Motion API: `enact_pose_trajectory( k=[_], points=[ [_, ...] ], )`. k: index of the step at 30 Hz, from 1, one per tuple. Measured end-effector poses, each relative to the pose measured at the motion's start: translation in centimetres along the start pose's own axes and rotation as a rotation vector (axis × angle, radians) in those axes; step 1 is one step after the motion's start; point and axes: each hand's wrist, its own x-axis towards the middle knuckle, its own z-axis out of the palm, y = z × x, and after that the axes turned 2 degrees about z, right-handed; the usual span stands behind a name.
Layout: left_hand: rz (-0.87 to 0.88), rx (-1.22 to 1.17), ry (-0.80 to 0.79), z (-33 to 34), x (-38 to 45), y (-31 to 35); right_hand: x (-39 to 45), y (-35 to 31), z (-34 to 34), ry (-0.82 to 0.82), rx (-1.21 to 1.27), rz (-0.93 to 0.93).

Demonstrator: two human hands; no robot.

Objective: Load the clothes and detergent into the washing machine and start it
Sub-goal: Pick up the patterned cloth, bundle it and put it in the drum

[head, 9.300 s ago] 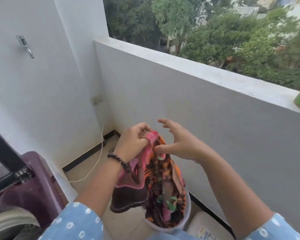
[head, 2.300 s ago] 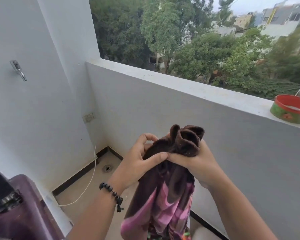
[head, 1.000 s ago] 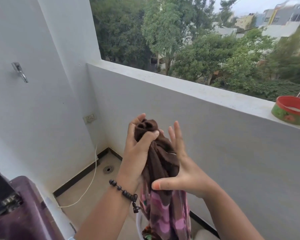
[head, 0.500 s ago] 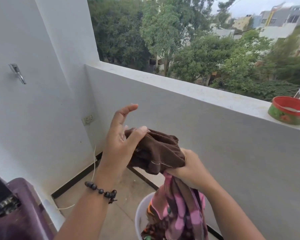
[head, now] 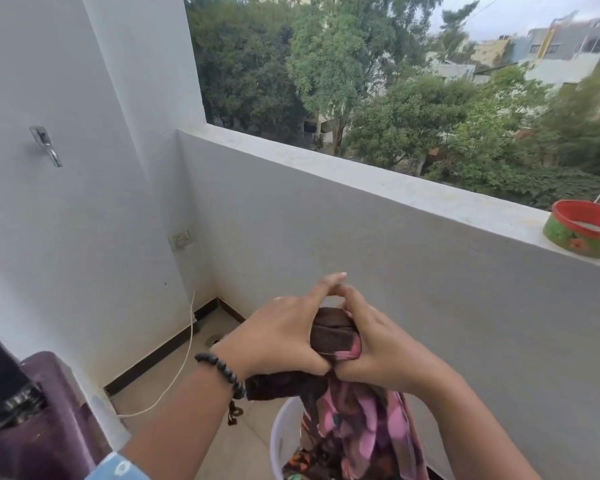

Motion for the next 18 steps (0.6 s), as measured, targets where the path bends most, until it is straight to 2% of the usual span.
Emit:
enact_pose_trajectory(
  k=[4,7,10,13,16,18],
  points=[
    [0.036,-0.438,0.128,-2.4,-0.6,-0.5,-0.8,1.5,-0.3,-0.116,0.442,0.037],
    [0.045,-0.557,0.192,-3.0,-0.6,-0.9,-1.1,2.1,1.1,0.019,0.666,0.077],
    [0.014,-0.461,0.156,-3.3,-0.5,-2.0,-0.7,2.1,0.2,0.221,0.592,0.048],
    [-0.023,-0.428,0.127,-3.0,-0.7,-3.0,0.1,1.5,-1.6,0.468,0.306,0.006],
    [-0.015,-0.645,0.3,-2.3,-0.5,-3.0,0.6,-0.4,-1.2,0.638,0.146,-0.04],
    [0.001,-0.882,0.511,-1.7,0.3,-2.7,0.9,-1.7,-0.1,0.629,0.157,-0.103]
  ],
)
